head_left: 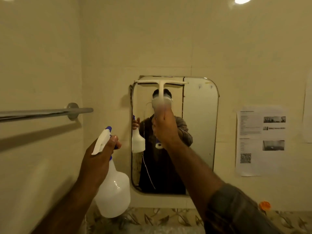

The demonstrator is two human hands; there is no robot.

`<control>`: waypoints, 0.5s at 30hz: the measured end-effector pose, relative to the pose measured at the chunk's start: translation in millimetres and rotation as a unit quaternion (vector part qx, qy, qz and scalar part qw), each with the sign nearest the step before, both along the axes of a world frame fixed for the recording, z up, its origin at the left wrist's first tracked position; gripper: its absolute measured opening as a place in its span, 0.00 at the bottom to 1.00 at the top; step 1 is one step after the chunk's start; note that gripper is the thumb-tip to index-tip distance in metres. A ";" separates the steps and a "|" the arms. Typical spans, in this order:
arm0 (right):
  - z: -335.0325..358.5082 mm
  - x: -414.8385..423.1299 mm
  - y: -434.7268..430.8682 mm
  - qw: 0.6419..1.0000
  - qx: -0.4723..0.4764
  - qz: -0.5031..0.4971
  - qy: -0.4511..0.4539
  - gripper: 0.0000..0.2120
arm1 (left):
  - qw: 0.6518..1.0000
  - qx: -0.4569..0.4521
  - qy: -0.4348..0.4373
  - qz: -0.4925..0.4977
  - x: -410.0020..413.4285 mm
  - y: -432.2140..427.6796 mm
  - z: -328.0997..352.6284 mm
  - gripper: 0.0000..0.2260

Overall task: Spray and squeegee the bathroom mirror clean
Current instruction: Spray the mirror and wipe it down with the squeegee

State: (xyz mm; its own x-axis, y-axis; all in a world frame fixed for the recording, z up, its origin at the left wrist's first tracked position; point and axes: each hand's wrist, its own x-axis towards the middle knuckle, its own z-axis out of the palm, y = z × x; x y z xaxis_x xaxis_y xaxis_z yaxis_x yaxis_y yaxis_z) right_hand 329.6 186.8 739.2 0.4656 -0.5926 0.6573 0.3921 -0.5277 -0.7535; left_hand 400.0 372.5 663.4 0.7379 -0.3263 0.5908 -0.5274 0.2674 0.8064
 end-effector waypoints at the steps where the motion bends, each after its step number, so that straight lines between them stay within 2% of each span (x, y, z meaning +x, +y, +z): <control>1: 13.1 8.8 -2.7 1.000 -0.006 0.011 0.002 0.17 | 1.000 -0.001 -0.002 0.003 1.8 3.0 1.0 0.17; 2: 20.6 15.7 -3.9 1.000 -0.011 0.010 0.009 0.18 | 1.000 -0.002 -0.003 0.007 3.8 6.2 1.6 0.16; 5: 10.5 29.0 -3.3 0.995 -0.040 -0.087 0.032 0.25 | 1.000 -0.002 -0.006 0.017 10.8 14.5 0.9 0.19; 7: -13.7 34.4 1.0 0.994 -0.055 -0.093 0.028 0.26 | 1.000 -0.003 -0.003 0.023 15.4 18.5 -0.5 0.20; 9: -42.1 40.9 2.3 0.994 -0.063 -0.078 0.042 0.19 | 1.000 -0.001 0.002 0.028 19.9 19.5 -2.9 0.20; 11: -72.9 44.1 6.4 0.996 -0.034 -0.053 0.056 0.06 | 1.000 0.006 0.003 0.027 23.3 18.8 -6.2 0.17; 15: -146.4 37.3 15.4 0.995 0.009 -0.048 0.088 0.07 | 1.000 0.010 0.007 0.022 26.6 17.5 -13.3 0.21</control>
